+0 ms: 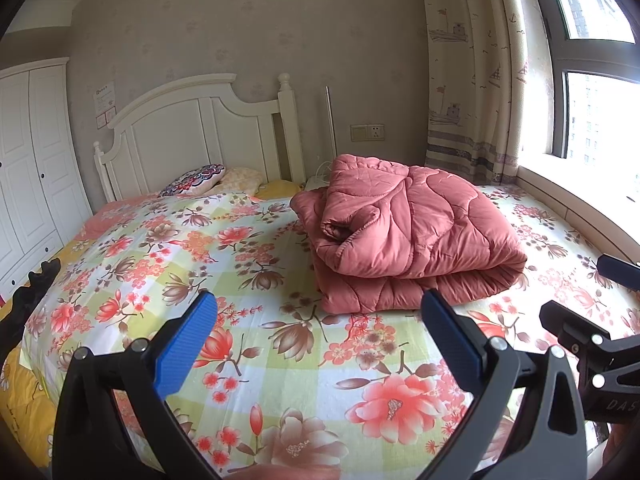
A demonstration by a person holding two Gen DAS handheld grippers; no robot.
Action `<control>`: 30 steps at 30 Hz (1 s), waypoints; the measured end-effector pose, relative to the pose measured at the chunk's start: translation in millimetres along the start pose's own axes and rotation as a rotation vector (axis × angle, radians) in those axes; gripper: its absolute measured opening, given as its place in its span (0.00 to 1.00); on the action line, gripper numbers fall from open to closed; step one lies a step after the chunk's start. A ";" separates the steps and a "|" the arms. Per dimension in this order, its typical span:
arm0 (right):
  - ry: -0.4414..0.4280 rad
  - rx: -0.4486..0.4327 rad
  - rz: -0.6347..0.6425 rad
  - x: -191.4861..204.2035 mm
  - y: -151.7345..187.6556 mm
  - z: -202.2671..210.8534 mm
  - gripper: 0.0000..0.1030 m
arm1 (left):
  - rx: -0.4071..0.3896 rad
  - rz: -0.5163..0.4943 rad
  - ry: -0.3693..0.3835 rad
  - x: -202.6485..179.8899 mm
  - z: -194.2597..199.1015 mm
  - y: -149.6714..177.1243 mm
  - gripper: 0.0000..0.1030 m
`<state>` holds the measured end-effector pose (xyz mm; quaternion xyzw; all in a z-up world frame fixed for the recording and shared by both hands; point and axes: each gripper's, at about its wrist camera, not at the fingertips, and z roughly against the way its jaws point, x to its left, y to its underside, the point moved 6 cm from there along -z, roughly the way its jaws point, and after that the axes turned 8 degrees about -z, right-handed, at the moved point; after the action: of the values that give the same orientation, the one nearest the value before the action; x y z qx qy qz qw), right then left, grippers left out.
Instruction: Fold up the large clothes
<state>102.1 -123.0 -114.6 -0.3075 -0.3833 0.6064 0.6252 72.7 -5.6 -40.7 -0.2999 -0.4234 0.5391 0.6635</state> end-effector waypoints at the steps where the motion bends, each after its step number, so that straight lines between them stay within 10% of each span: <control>1: 0.000 0.000 0.000 0.1 -0.1 -0.1 0.95 | 0.000 0.000 0.000 0.0 0.0 0.0 0.98; 24: -0.015 0.042 -0.010 1.1 10.1 -11.4 0.95 | 0.001 -0.010 0.069 -8.3 -10.3 12.9 0.98; 30: -0.014 0.087 -0.028 -7.6 16.0 -31.0 0.95 | 0.131 0.019 0.143 19.1 -68.4 13.8 0.98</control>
<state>120.3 -126.9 -145.0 -0.2702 -0.3654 0.6157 0.6437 128.0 20.3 -79.5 -0.2977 -0.3359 0.5490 0.7051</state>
